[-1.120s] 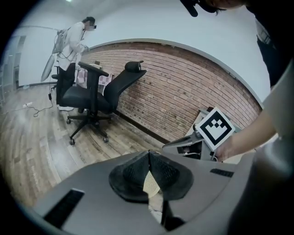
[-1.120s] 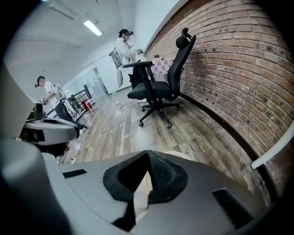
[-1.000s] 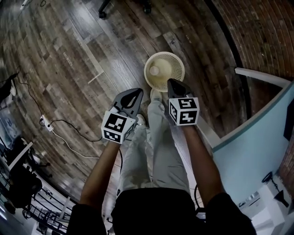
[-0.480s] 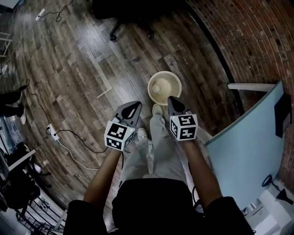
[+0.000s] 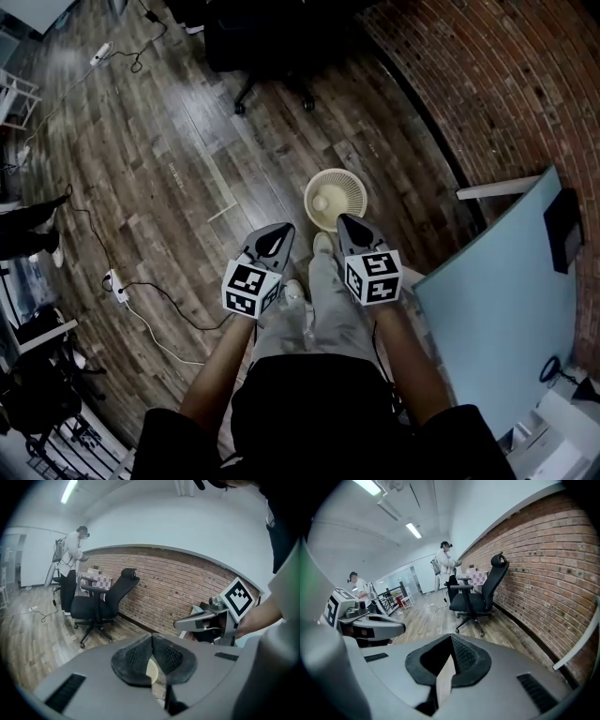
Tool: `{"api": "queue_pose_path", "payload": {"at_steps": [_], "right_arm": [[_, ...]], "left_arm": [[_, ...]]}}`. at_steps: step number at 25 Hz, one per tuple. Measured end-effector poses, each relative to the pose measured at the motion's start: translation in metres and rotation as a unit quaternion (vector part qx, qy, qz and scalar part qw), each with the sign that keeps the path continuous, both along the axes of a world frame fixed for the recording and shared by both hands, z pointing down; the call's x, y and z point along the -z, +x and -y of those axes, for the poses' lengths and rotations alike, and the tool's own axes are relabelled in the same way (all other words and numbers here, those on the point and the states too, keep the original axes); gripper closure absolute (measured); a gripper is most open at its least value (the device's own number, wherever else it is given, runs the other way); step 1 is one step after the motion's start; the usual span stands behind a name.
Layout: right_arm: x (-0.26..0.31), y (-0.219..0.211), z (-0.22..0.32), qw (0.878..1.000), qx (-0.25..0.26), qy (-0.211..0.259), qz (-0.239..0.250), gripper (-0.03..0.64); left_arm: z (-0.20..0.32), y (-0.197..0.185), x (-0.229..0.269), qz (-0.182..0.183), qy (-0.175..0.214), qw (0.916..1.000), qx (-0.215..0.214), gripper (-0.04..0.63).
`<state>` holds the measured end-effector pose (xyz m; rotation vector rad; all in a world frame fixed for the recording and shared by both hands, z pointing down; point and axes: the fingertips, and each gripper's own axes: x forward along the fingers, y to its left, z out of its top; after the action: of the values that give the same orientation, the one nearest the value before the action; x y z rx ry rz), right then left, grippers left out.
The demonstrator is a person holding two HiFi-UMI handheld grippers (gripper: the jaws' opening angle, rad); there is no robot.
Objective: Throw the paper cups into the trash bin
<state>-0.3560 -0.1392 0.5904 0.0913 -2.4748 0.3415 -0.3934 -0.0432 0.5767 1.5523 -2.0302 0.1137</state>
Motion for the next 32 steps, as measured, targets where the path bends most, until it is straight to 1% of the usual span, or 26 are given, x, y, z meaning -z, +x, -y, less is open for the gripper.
{"api": "queue_pose_path", "payload": {"at_steps": [4,8,11,13,15,17,20,23,32], "right_arm": [[0.037,0.007,-0.004,0.999,-0.004,0.01,0.031,0.612],[0.072,0.016,-0.02,0.998,-0.001,0.015,0.066,0.612],[0.095,0.019,-0.031,0.996,0.004,0.026,0.089,0.612],[0.107,0.02,-0.035,0.994,0.004,0.033,0.101,0.612],[0.117,0.023,-0.037,0.993,0.005,0.041,0.107,0.612],[0.125,0.026,-0.039,0.993,0.004,0.047,0.113,0.612],[0.135,0.031,-0.044,0.991,0.003,0.057,0.121,0.612],[0.142,0.033,-0.053,0.99,0.002,0.06,0.127,0.612],[0.16,0.04,-0.066,0.988,-0.005,0.063,0.14,0.612]], "left_arm": [[-0.003,0.004,0.035,0.031,0.018,0.9993,-0.006,0.586],[-0.011,0.011,0.058,0.043,0.027,0.9986,-0.012,0.586],[-0.017,0.015,0.08,0.053,0.044,0.9976,0.001,0.586],[-0.019,0.016,0.095,0.061,0.062,0.9961,0.011,0.586],[-0.02,0.02,0.106,0.061,0.081,0.9948,0.014,0.586],[-0.021,0.026,0.113,0.066,0.088,0.9938,0.013,0.586],[-0.023,0.032,0.125,0.086,0.093,0.9919,0.012,0.586],[-0.029,0.034,0.133,0.096,0.095,0.9907,0.013,0.586],[-0.035,0.037,0.151,0.104,0.103,0.9892,0.006,0.586]]}}
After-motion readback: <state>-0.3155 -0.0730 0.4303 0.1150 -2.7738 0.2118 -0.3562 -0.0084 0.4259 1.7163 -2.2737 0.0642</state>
